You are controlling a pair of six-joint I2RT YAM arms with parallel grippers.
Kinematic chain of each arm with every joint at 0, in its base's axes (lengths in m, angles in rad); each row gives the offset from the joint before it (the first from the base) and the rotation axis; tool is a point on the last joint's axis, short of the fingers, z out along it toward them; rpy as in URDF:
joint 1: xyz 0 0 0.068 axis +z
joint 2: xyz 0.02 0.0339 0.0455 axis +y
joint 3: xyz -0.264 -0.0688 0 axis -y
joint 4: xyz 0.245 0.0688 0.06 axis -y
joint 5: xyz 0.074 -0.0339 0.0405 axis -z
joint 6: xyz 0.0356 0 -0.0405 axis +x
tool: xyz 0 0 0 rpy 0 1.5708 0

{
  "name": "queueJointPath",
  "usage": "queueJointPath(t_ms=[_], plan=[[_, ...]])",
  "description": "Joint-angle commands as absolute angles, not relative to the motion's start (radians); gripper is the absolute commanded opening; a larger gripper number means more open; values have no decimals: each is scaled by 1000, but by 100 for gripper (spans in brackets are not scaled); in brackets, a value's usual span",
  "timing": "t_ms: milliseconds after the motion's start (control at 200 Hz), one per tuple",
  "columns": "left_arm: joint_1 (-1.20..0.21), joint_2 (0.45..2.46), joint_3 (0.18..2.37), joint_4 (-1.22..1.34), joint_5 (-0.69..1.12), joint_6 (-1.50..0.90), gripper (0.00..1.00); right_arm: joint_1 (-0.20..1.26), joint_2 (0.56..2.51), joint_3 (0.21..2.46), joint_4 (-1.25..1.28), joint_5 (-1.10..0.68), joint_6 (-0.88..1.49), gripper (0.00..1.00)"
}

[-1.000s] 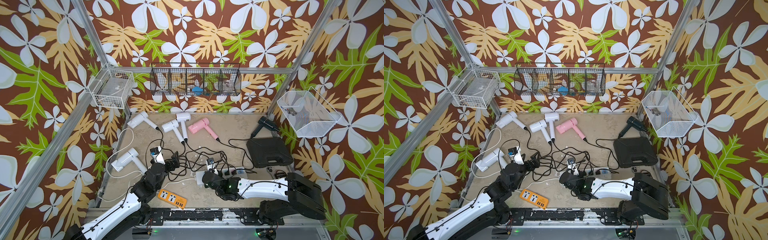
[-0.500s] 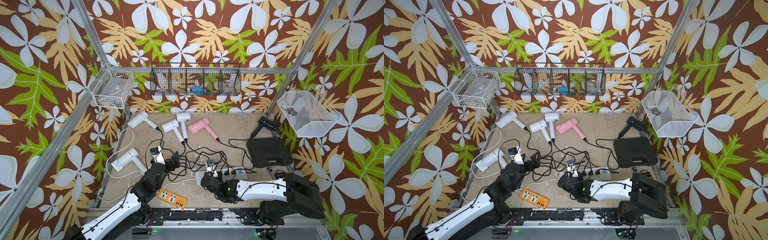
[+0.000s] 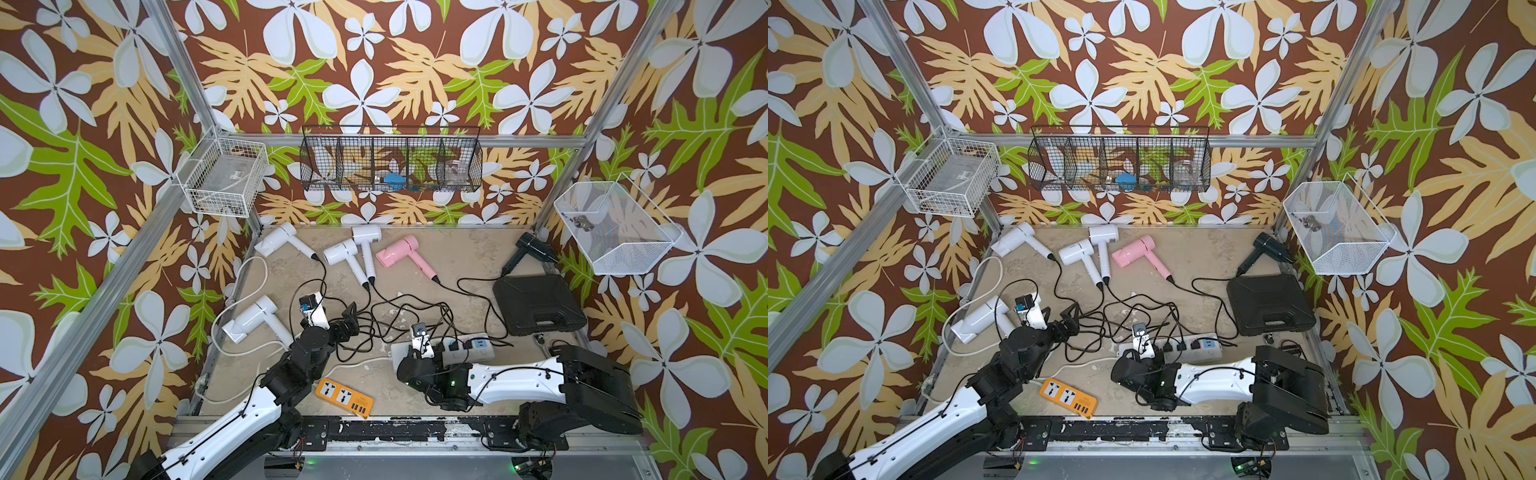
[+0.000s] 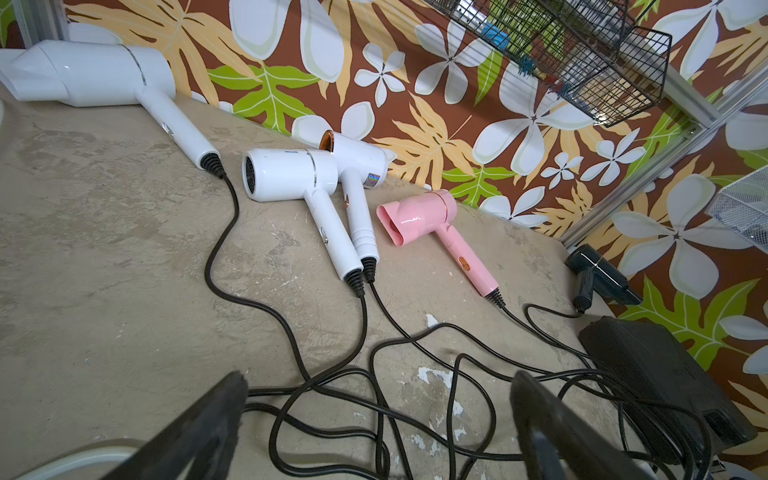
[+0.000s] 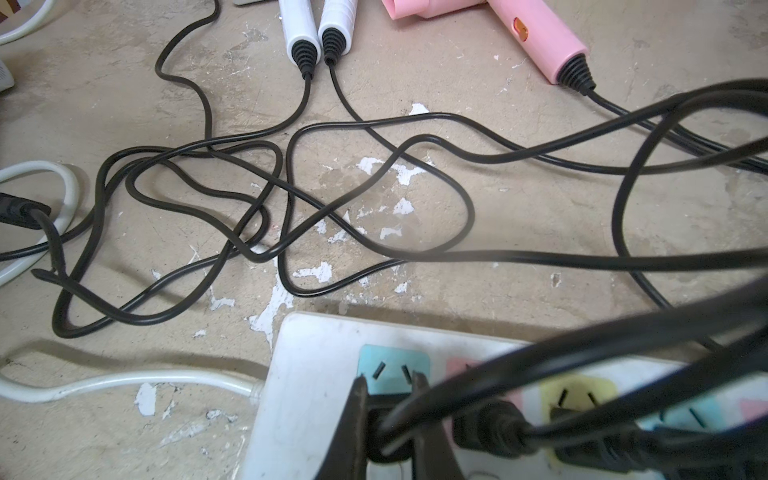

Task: Charge the blow dryers
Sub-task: Insert the plug into the socket.

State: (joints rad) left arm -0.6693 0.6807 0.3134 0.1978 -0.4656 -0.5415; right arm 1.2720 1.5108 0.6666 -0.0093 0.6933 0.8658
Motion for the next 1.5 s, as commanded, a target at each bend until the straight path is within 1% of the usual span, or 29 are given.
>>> queueJointPath(t_ms=[0, 310, 535, 861, 1236, 1441, 1491], plan=[[-669, 675, 310, 220, -462, -530, 100, 1275, 1533, 669, -172, 544, 892, 0], [-669, 669, 308, 218, -460, -533, 100, 1273, 1552, 685, -199, 523, 979, 0], [-669, 669, 308, 218, -463, -534, 100, 1276, 1619, 715, -204, 496, 981, 0], [-669, 668, 307, 218, -464, -535, 100, 1266, 1629, 667, -206, 447, 981, 0], [-669, 649, 307, 205, -473, -536, 100, 1180, 1535, 682, -254, 522, 893, 0], [-669, 641, 304, 203, -492, -536, 100, 1168, 1502, 713, -204, 509, 810, 0], [-669, 644, 305, 201, -496, -535, 100, 1167, 1491, 719, -193, 495, 795, 9]])
